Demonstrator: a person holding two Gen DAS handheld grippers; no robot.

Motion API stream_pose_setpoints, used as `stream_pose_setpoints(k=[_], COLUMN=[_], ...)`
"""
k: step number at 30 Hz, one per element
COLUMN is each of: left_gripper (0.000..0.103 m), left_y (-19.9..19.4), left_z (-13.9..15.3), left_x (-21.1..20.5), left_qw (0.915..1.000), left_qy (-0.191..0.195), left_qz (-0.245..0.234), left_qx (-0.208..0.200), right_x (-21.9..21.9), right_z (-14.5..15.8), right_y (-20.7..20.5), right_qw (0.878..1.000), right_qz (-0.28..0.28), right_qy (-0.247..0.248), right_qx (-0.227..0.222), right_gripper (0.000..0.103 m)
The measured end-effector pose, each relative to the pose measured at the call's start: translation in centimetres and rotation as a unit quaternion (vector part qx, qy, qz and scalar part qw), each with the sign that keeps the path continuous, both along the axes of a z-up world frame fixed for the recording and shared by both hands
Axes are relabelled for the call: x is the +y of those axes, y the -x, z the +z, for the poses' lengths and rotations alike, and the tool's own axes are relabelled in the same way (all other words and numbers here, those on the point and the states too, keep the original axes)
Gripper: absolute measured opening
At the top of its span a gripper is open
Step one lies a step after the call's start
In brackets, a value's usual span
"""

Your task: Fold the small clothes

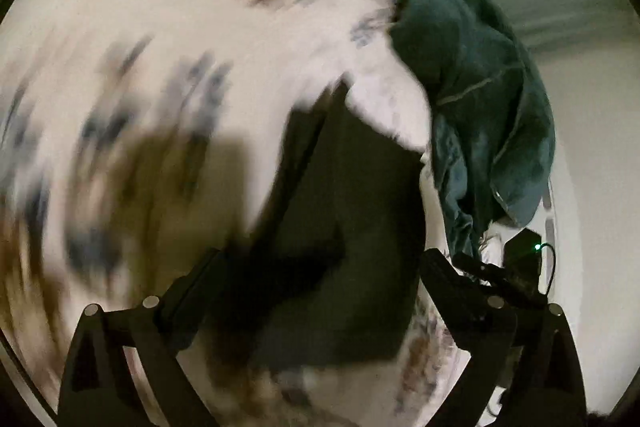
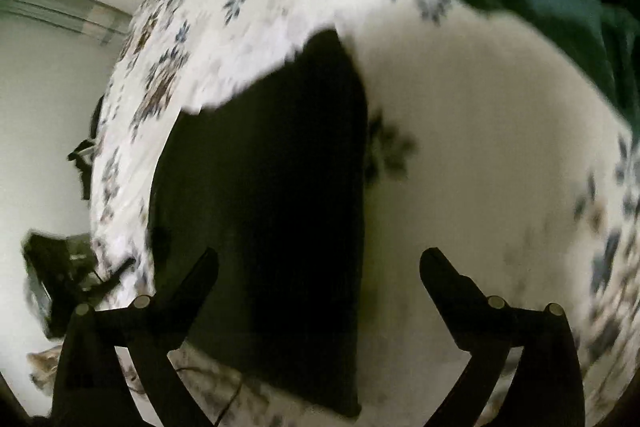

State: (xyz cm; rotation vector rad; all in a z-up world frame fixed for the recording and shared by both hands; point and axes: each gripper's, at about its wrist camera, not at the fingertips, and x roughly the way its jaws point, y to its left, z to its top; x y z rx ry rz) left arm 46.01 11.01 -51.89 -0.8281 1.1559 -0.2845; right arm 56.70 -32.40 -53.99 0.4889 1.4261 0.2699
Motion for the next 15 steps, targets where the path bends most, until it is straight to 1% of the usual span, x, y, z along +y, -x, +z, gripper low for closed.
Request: stream_pose_setpoints(k=[2, 3, 4, 5, 7, 8, 9, 10, 11, 12, 13, 14, 15], left_gripper=[0.099, 0.099, 0.099, 0.099, 0.099, 0.099, 0.099, 0.099, 0.099, 0.099, 0.099, 0.098, 0.092], left_y=[3.8, 5.5, 6.8, 7.3, 7.8, 7.7, 7.4, 7.0, 6.6, 6.0, 5.2, 4.8, 4.3], left_z=[-1.9, -3.3, -4.8, -5.6, -7.5, -8.4, -9.2, -9.6, -9.6, -9.3, -8.9, -8.7, -8.3], left_x=[-0.8, -1.2, -1.9, -2.2, -3.6, -4.3, -4.8, -5.2, -5.4, -5.4, -5.6, -5.7, -5.7], left_qw=[0.9981, 0.9955, 0.9924, 0.9910, 0.9893, 0.9886, 0.9868, 0.9859, 0.9852, 0.9840, 0.9845, 0.9847, 0.9834], left_qy=[0.032, 0.051, 0.069, 0.076, 0.088, 0.090, 0.108, 0.108, 0.099, 0.098, 0.088, 0.081, 0.077], left_qz=[0.039, 0.059, 0.075, 0.082, 0.098, 0.102, 0.105, 0.113, 0.127, 0.141, 0.146, 0.150, 0.164], left_qx=[0.035, 0.054, 0.069, 0.074, 0.063, 0.065, 0.060, 0.060, 0.058, 0.048, 0.041, 0.036, 0.018], right_x=[-0.1, -0.2, -0.2, -0.4, -0.5, -0.2, -0.2, -0.1, -0.1, 0.0, 0.1, 0.4, 0.8], right_z=[-0.9, -1.5, -2.0, -2.7, -4.1, -4.5, -5.1, -5.6, -6.3, -7.1, -8.1, -8.5, -9.3], right_y=[1.6, 2.1, 2.4, 2.3, 0.9, 0.2, -1.0, -2.1, -3.6, -4.8, -6.1, -7.1, -8.0], right_qw=[1.000, 0.999, 0.999, 0.999, 0.998, 0.998, 0.998, 0.997, 0.997, 0.996, 0.995, 0.993, 0.991], right_qz=[0.007, 0.014, 0.020, 0.024, 0.035, 0.041, 0.047, 0.046, 0.045, 0.041, 0.033, 0.027, 0.019], right_qy=[-0.015, -0.024, -0.027, -0.028, -0.037, -0.041, -0.047, -0.055, -0.068, -0.081, -0.098, -0.112, -0.131], right_qx=[0.015, 0.024, 0.028, 0.029, 0.029, 0.026, 0.019, 0.012, 0.010, 0.013, 0.018, 0.022, 0.028], right_gripper=[0.102, 0.102, 0.102, 0.102, 0.102, 0.102, 0.102, 0.102, 0.102, 0.102, 0.102, 0.102, 0.103])
